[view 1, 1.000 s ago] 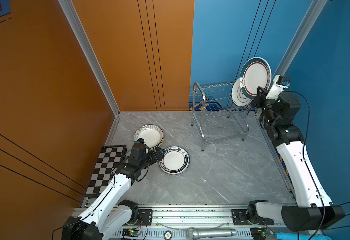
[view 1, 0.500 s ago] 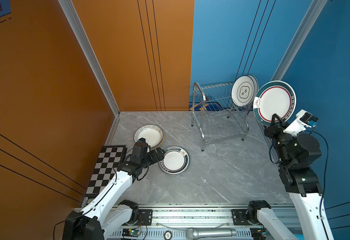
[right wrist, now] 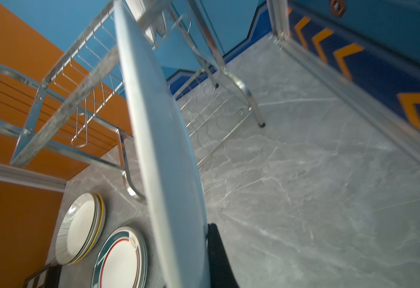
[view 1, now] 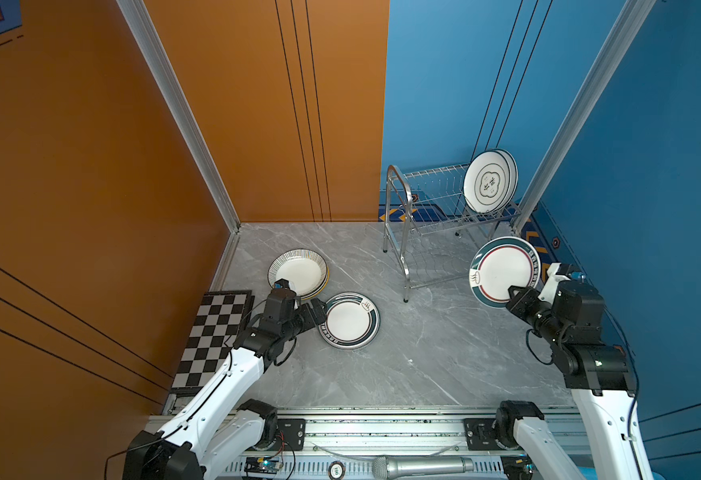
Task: Unload the plates from the dish rack
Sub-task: Pick up the plate from the dish rack, then place the plate among the plates.
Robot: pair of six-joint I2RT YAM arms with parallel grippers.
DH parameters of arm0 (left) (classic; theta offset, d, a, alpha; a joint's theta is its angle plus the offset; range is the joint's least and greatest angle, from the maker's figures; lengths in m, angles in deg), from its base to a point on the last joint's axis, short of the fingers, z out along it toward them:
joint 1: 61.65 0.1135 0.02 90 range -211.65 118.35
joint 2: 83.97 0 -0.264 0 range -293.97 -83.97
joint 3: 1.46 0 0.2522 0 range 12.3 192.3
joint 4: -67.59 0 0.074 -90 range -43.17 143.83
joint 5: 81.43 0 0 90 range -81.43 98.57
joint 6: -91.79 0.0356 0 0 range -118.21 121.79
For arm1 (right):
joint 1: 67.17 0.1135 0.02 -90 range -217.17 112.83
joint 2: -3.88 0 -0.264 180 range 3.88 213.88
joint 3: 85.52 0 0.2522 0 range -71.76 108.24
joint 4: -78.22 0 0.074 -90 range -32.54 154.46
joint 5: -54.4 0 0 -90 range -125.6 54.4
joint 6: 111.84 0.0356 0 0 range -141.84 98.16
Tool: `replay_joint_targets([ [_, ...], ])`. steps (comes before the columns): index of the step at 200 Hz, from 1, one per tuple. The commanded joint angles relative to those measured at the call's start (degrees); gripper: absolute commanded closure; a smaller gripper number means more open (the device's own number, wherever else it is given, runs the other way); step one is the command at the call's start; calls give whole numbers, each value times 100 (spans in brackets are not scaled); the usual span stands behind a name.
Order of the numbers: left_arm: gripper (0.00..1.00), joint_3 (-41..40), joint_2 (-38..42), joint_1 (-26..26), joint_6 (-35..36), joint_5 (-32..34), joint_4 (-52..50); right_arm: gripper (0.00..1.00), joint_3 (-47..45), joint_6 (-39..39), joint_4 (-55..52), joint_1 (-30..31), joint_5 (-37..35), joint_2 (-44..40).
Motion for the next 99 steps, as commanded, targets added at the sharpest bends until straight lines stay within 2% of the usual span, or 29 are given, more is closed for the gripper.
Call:
replay_joint_targets([
  [1,2,9,-32,-43,97,-3,53,100,-414,468,312,6,1701,99],
  [16,2,184,-253,-42,214,-295,-118,100,-718,660,655,98,2057,127],
  [42,2,195,-548,-114,170,-792,200,100,-1290,1138,1413,475,2319,161],
  [99,2,14,-552,-476,47,-1274,1011,100,-1919,1859,2880,1854,2053,712],
])
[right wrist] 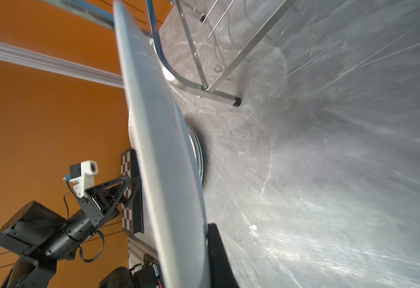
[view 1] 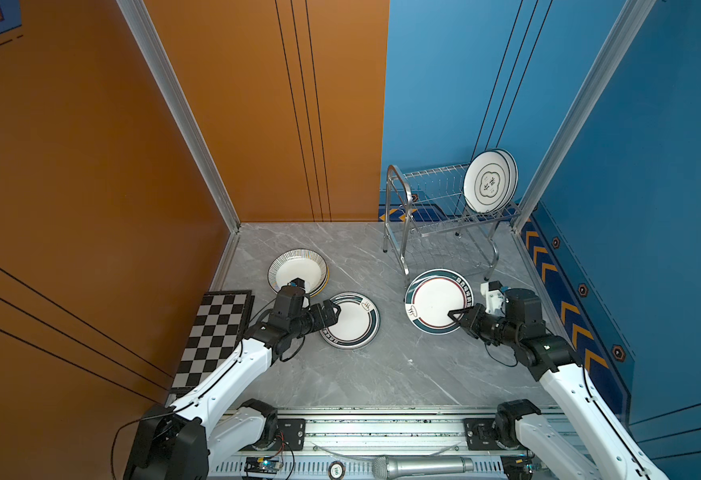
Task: Unload the plates from the dish rack
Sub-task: Place the plate among the plates.
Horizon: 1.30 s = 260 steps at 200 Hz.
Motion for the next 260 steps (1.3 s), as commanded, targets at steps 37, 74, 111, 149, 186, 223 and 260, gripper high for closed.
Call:
replay_joint_targets([
  [37,2,-104,124,-283,-108,-507,595,100,-317,840,2146,1060,-92,811],
  [74,2,-209,89,-345,-221,-783,989,100,-362,1296,3262,1604,-204,1563],
  [111,1,-253,-57,-376,-298,-877,1189,100,-383,1641,4107,1913,-181,2186],
  [149,7,-255,-200,-382,-345,-975,1332,100,-422,2094,5079,2097,21,2824],
  [186,13,-253,-238,-394,-380,-1011,1452,100,-428,2453,5765,2286,100,3316],
  [223,24,-213,-291,-383,-353,-1056,1512,100,-418,2605,6125,2372,135,3639],
  [260,39,-231,-308,-381,-355,-1092,1583,100,-367,2678,6312,2473,140,3836],
])
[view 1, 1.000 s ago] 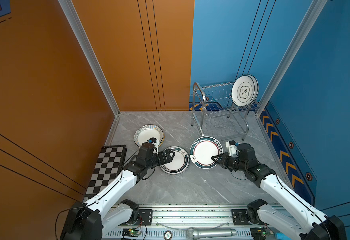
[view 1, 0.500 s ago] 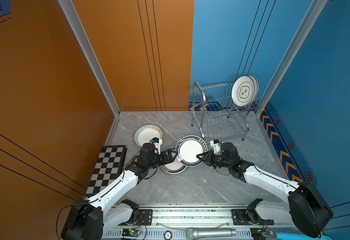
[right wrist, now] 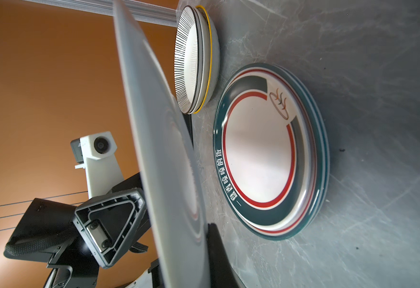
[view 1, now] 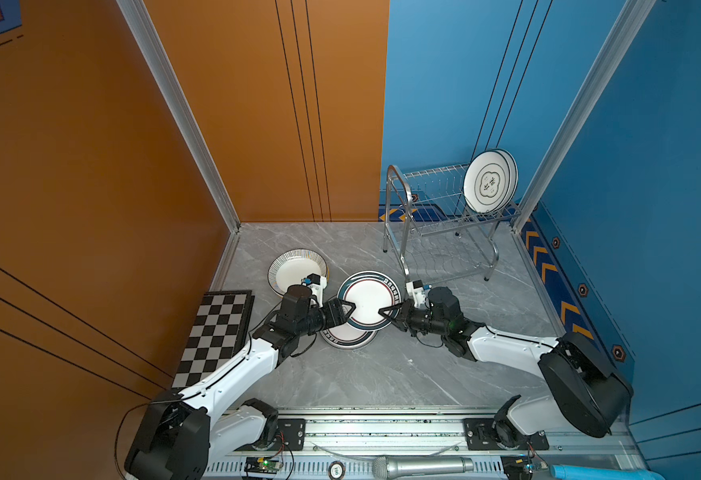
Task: Unload the plates from the dish rack
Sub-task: Place the plate among the plates.
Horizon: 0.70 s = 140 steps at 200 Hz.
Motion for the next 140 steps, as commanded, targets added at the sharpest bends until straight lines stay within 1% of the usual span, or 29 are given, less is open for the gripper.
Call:
replay_joint_targets([
  [1,39,-30,-28,-40,48,-160,123,100,1,117,593,82,138,81],
  [17,47,-30,-20,-33,44,-174,123,100,-16,134,654,94,131,132],
  [58,61,-61,10,-14,48,-190,104,100,41,76,534,120,97,182],
  [95,72,-99,60,4,48,-216,103,96,78,3,430,152,52,193],
  [111,73,-107,55,6,48,-230,118,95,87,-22,413,171,36,200],
  [125,78,-101,36,12,48,-254,140,93,131,-94,292,178,17,200],
  [140,80,-111,11,19,42,-283,146,91,172,-134,222,195,8,218],
])
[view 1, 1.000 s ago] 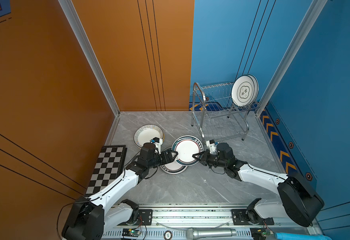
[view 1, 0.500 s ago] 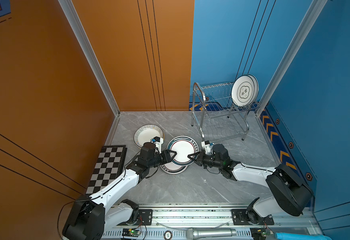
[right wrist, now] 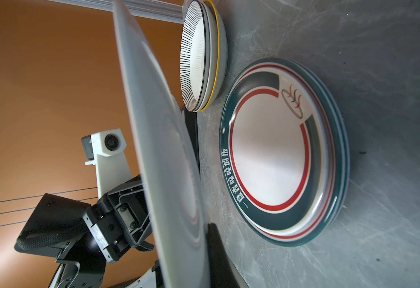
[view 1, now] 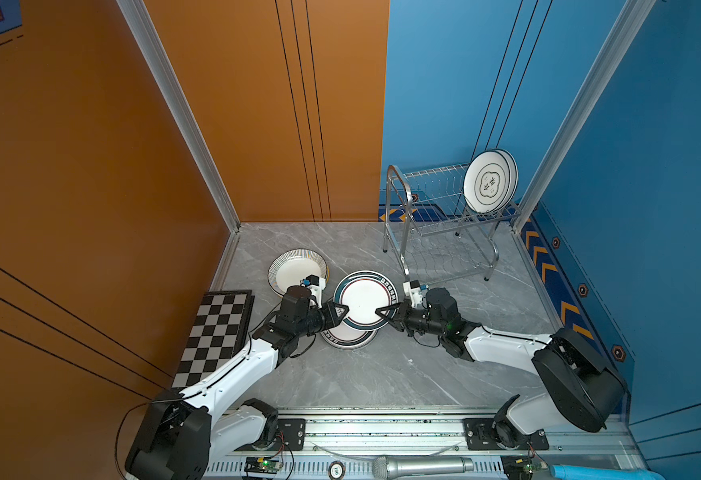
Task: Unload the plates from the dish rack
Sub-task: Place the plate among the plates.
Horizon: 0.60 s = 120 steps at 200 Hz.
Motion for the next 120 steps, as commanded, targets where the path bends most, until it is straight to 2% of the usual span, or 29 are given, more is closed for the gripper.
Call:
replay_joint_targets([
  [1,81,-41,9,-46,124,-281,145,91,167,-204,-71,110,13,82],
  [43,87,-59,50,-27,114,-302,125,83,381,-466,-682,212,-130,73],
  [72,87,-68,47,-15,140,-313,66,69,427,-540,-877,228,-223,1],
  [95,94,-67,7,47,162,-292,-19,55,495,-723,-1302,225,-403,-132],
  [120,100,-60,7,91,192,-270,-97,46,565,-952,-1777,225,-637,-286],
])
